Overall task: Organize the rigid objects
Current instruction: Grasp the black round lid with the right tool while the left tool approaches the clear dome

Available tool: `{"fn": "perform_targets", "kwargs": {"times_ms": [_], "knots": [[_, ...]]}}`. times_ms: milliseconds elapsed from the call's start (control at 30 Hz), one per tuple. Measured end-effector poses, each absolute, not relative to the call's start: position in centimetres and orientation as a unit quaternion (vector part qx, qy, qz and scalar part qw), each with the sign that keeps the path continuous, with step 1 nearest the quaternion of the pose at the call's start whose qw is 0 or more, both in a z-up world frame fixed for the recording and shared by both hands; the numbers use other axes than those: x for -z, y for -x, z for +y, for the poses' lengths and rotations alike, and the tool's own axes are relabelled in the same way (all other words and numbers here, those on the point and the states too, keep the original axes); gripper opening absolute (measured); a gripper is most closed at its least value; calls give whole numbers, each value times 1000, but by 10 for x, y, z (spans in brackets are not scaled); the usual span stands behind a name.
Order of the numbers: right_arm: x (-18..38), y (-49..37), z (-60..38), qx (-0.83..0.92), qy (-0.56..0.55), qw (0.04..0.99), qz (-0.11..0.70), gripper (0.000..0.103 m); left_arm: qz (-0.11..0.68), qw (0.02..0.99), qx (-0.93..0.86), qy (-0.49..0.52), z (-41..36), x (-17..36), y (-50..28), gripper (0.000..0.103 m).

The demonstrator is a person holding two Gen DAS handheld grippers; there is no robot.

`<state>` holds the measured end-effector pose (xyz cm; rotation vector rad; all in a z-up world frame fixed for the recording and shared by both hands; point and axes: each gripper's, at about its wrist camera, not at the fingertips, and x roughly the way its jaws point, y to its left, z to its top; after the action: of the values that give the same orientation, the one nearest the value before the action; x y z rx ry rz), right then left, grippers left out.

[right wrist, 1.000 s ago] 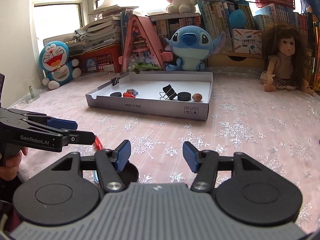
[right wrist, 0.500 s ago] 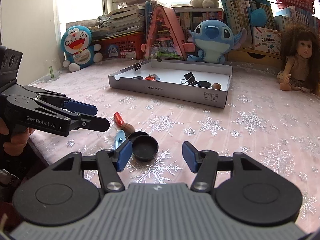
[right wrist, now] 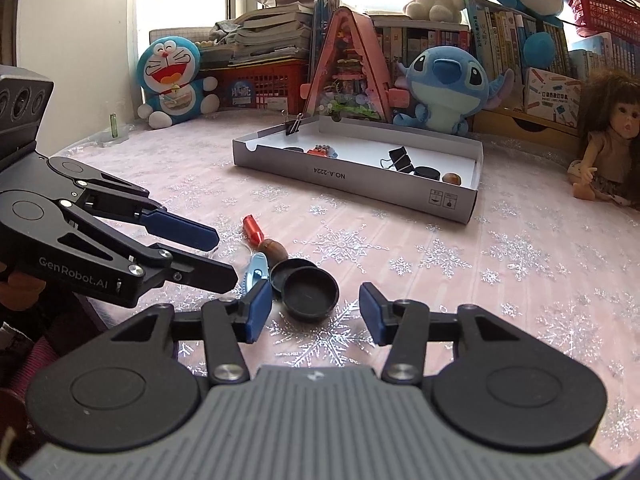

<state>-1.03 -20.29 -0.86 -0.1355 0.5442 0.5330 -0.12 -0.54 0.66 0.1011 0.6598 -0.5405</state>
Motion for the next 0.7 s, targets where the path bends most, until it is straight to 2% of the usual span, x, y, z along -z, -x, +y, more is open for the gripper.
{"fn": "perform_targets", "kwargs": {"times_ms": [233, 300, 700], "knots": [[10, 9, -203, -259, 61, 927, 266, 45, 318, 910, 262, -45, -7, -5, 0, 33], [10, 9, -201, -260, 61, 926, 268, 38, 319, 911, 259, -43, -7, -5, 0, 30], [10, 6, -205, -224, 69, 935, 267, 38, 309, 922, 230, -49, -1, -6, -4, 30]]}}
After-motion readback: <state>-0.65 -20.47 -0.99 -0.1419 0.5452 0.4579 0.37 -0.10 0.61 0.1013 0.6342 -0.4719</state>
